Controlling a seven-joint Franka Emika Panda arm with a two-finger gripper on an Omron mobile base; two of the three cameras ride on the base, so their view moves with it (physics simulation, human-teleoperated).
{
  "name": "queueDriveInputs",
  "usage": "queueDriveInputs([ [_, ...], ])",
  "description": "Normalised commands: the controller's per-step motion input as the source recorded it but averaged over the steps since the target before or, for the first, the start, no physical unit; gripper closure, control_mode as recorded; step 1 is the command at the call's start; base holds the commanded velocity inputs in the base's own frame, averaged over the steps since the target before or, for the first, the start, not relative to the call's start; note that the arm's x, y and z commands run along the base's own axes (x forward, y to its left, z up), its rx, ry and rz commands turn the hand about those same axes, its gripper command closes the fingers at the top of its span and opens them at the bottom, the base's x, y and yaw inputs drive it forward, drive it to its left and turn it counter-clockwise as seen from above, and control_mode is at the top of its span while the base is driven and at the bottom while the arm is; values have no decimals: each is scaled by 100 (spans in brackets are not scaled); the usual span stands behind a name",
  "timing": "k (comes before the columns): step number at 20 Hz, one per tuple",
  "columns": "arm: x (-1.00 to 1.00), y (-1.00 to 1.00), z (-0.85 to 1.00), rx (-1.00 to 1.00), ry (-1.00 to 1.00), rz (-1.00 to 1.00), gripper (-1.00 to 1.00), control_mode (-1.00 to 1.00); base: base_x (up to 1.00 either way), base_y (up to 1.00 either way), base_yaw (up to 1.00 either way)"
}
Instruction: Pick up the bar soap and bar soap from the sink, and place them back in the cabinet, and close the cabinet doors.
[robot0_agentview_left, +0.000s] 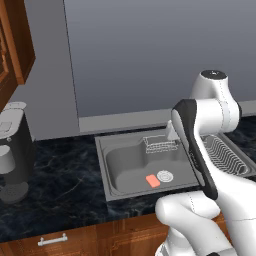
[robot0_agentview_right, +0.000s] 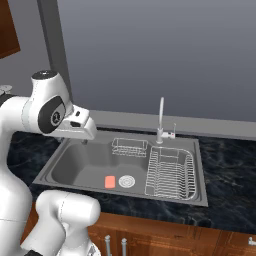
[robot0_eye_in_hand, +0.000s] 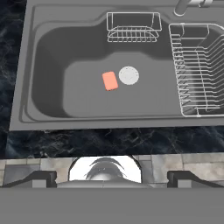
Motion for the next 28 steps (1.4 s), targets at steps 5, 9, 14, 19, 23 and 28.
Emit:
queueDriveInputs([
  [5,31,0,-36,0,0,0,-100,-100,0,0,0],
  [9,17,0,-35,2,0,0,-100,-100,0,0,0],
  [14,17,0,-44,0,0,0,-100,-100,0,0,0],
  [19,13,0,-45,1,0,0,-100,-100,0,0,0],
  [23,15,0,-37,1,0,0,-100,-100,0,0,0],
  [28,10,0,-43,0,0,0,-100,-100,0,0,0],
])
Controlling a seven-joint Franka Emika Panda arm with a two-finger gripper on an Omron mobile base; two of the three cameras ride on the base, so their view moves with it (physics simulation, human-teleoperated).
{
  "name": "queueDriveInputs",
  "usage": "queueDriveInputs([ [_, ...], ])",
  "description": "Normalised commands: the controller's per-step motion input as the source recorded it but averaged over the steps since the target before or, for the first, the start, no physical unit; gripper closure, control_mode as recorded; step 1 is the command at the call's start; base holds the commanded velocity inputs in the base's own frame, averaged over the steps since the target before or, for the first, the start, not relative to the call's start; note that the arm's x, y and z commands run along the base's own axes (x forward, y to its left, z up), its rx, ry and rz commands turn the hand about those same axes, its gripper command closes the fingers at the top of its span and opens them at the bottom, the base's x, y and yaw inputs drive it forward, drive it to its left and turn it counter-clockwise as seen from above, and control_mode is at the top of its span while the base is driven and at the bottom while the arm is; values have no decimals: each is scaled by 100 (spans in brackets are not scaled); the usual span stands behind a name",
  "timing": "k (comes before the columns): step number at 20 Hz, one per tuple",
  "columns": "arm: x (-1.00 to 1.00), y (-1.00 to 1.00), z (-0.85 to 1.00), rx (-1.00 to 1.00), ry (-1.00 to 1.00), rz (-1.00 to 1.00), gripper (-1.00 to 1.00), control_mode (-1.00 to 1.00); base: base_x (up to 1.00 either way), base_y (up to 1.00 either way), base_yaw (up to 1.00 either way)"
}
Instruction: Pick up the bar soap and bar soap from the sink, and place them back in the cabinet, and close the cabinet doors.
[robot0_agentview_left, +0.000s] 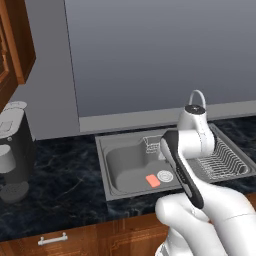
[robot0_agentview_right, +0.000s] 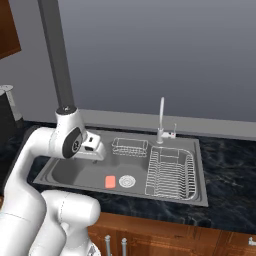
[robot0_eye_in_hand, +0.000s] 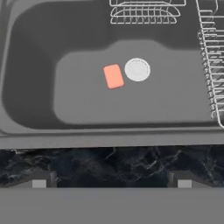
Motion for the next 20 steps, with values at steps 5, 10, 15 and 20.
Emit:
queueDriveInputs([
  [5,23,0,-36,0,0,0,-100,-100,0,0,0],
  [10,28,0,-31,0,0,0,-100,-100,0,0,0],
  [15,29,-3,-30,0,0,1,-100,-100,0,0,0],
  [20,28,0,-32,0,3,2,-100,-100,0,0,0],
])
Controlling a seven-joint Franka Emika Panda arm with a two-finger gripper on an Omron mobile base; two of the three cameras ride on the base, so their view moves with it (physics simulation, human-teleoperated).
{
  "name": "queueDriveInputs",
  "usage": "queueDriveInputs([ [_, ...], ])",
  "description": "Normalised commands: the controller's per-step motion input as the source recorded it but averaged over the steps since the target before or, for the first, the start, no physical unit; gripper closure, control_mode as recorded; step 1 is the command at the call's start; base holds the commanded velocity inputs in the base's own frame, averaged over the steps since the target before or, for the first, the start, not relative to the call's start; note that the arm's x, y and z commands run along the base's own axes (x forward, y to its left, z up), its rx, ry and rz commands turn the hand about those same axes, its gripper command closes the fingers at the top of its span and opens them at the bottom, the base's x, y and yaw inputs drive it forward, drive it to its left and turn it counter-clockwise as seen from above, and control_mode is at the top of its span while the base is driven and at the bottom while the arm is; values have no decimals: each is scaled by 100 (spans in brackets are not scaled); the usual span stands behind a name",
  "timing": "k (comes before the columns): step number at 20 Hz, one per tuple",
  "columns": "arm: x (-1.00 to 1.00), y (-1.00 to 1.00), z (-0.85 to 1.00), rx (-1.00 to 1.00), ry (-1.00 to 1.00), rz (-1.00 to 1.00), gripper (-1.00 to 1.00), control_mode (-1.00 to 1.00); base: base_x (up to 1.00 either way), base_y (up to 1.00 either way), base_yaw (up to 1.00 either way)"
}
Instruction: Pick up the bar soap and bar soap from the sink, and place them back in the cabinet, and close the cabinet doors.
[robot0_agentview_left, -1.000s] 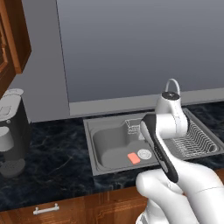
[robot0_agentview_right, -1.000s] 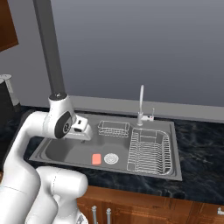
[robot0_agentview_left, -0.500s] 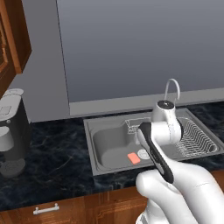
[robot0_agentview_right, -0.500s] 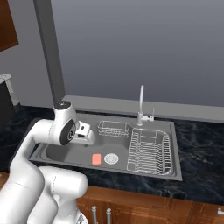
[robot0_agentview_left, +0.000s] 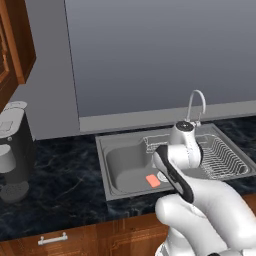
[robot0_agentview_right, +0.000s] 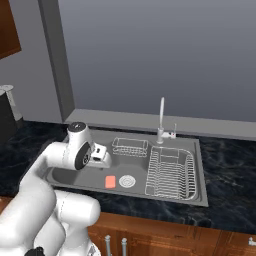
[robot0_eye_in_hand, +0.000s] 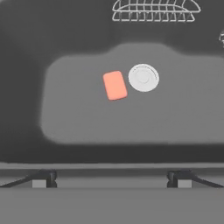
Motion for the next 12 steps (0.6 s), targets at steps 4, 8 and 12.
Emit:
queueDriveInputs([
  [4,25,0,-31,0,7,0,-100,-100,0,0,0],
  [8,28,0,-30,0,7,0,-100,-100,0,0,0],
  [12,19,-2,-22,1,10,1,-100,-100,0,0,0],
])
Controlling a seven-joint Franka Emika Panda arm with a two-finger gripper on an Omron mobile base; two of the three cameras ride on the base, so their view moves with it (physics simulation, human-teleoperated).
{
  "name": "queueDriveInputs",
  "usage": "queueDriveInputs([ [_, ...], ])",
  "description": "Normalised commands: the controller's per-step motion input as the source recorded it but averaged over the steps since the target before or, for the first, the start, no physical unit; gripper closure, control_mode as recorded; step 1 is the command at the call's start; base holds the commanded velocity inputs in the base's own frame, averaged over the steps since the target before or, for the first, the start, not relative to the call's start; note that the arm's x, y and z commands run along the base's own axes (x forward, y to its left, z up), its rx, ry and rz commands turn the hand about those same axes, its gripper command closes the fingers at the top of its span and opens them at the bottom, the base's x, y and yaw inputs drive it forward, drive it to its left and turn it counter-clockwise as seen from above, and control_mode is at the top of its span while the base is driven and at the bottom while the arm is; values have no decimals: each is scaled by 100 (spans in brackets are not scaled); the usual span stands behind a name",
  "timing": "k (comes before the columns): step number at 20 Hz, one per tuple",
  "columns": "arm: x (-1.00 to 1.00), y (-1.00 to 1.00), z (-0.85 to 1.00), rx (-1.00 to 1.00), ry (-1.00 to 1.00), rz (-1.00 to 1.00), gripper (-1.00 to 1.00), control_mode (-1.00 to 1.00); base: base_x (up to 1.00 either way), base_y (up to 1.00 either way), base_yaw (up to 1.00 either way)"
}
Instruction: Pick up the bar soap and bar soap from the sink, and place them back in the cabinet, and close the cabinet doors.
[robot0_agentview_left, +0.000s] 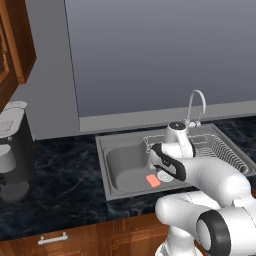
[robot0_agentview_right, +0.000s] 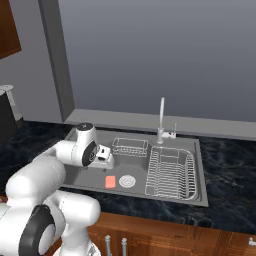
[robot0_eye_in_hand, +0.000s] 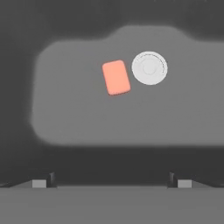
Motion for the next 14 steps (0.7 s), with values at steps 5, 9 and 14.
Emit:
queueDriveInputs([
  [5,27,-2,-25,0,9,1,-100,-100,0,0,0],
  [9,31,0,-26,0,9,1,-100,-100,0,0,0],
  [14,30,0,-35,0,5,2,-100,-100,0,0,0],
])
